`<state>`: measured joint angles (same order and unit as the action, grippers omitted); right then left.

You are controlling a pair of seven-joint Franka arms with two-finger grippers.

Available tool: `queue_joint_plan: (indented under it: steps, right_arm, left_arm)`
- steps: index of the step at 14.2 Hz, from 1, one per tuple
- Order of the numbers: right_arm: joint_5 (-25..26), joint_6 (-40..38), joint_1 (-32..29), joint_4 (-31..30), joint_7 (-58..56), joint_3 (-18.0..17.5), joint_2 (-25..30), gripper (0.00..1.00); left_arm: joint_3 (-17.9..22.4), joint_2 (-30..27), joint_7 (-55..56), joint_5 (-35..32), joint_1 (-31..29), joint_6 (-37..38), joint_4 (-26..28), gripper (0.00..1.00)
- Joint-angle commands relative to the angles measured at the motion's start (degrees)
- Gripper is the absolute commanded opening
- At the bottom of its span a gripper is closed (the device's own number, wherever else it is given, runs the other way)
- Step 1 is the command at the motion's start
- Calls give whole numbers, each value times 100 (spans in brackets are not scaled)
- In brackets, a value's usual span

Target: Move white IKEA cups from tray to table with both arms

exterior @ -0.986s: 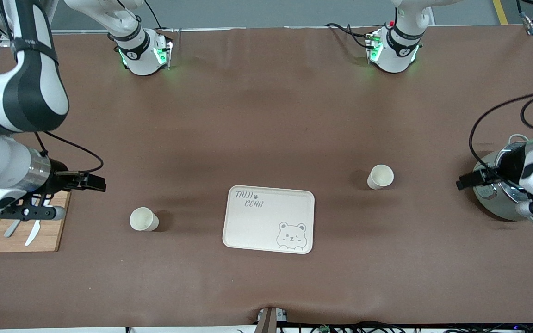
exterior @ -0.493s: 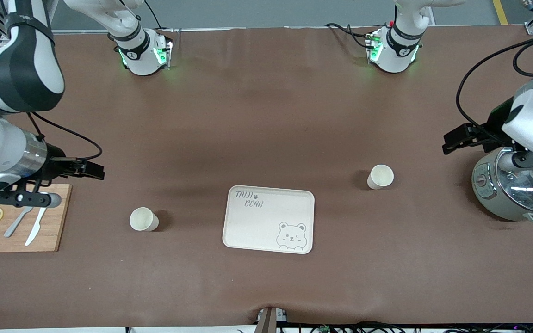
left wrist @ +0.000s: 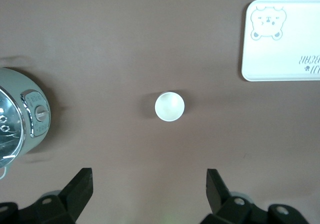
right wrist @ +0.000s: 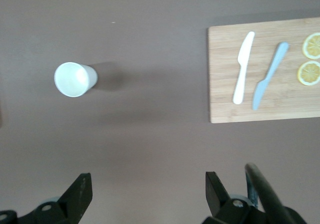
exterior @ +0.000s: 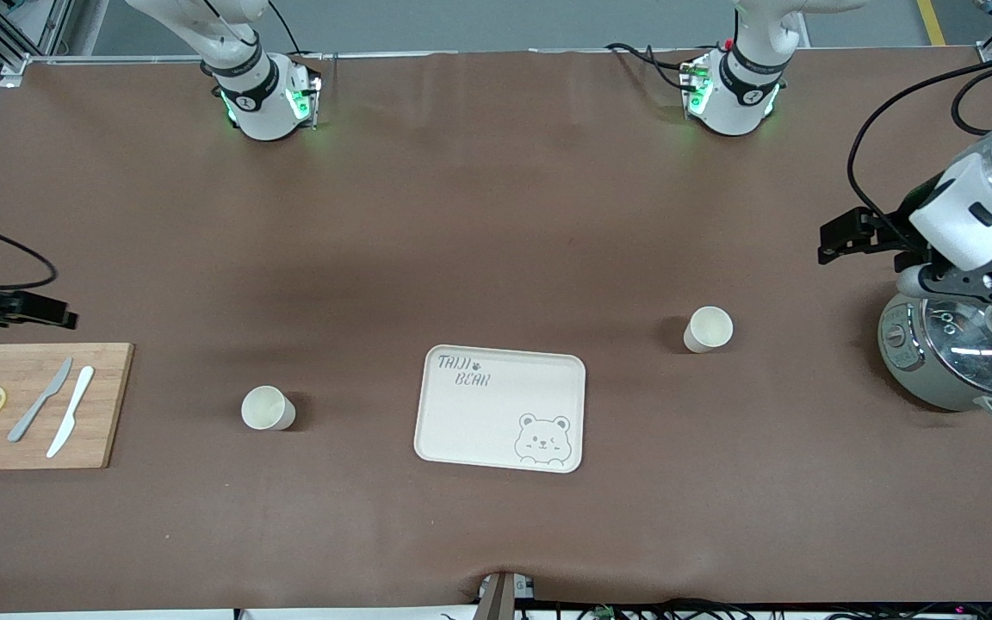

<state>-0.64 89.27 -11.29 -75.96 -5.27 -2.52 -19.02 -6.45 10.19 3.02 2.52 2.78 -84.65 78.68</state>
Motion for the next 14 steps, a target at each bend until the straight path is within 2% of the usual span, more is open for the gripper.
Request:
queue_joint_plan:
  steps: [1,6,8,14]
  right_arm:
    - [143,11,-145,-77,-35,-99,118,100]
    - [55,-172,12,-95,436,-152,293,100]
    - [116,-340,328,-86,851,-143,417,100]
    - [126,-340,514,-199,861,-143,487,100]
  left_arm:
    - [-76,-201,-3,-67,-102,-122,253,100]
    - [-40,-166,-178,-427,-164,-210,227,100]
    - [-40,-166,-213,-419,-164,-289,218,100]
    - [-67,-140,-231,-366,-164,-377,218,100]
